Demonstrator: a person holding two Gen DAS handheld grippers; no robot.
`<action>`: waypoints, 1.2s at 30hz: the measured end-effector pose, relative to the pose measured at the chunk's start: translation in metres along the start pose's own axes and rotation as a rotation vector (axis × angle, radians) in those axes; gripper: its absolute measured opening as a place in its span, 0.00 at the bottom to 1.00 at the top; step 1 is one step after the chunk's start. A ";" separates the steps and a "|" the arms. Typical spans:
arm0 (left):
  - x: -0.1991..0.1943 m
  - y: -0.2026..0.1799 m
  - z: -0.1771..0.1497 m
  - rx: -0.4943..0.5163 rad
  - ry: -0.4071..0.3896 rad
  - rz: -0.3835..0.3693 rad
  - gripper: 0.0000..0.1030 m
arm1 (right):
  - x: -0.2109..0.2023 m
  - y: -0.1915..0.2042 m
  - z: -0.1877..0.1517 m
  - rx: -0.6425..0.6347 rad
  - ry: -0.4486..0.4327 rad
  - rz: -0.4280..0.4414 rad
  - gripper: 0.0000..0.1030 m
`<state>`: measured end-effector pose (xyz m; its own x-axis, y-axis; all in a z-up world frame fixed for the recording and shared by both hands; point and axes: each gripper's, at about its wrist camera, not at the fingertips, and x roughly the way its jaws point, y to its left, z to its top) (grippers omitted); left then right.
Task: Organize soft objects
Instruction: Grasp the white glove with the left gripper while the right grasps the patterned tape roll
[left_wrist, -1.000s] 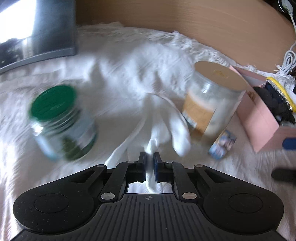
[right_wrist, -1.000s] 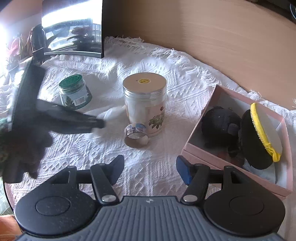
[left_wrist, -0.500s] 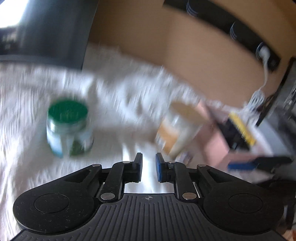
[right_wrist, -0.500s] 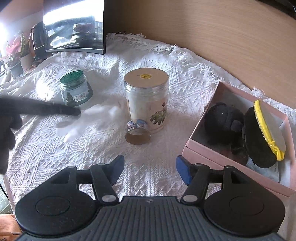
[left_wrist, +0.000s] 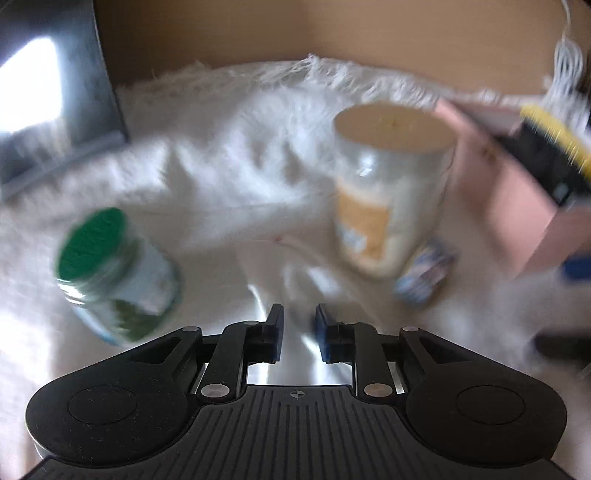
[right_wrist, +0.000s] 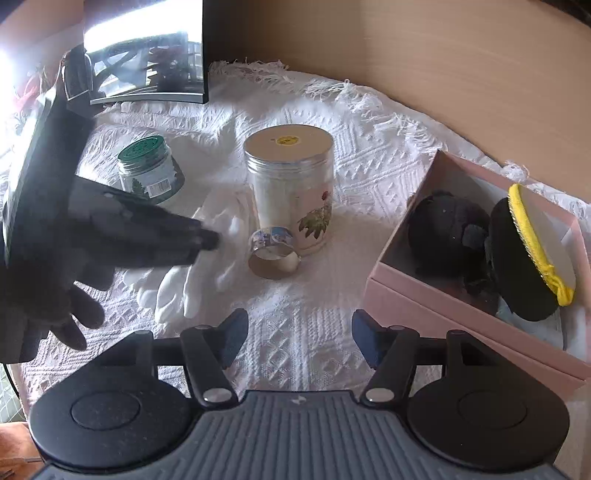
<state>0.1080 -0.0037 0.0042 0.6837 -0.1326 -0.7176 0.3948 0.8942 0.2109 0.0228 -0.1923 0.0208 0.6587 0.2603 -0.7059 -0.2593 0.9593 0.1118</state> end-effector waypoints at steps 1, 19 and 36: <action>0.000 0.003 -0.004 0.004 0.002 0.033 0.25 | 0.001 -0.002 -0.001 0.007 0.002 -0.001 0.61; -0.012 0.042 -0.007 -0.259 -0.098 -0.069 0.58 | 0.010 0.001 -0.006 0.025 0.024 0.025 0.61; 0.015 0.024 0.008 -0.128 0.038 -0.197 0.47 | 0.016 0.024 0.014 -0.114 -0.054 -0.056 0.61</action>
<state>0.1326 0.0121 0.0031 0.5763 -0.2959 -0.7618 0.4358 0.8998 -0.0199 0.0374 -0.1632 0.0218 0.7105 0.2152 -0.6699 -0.2974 0.9547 -0.0088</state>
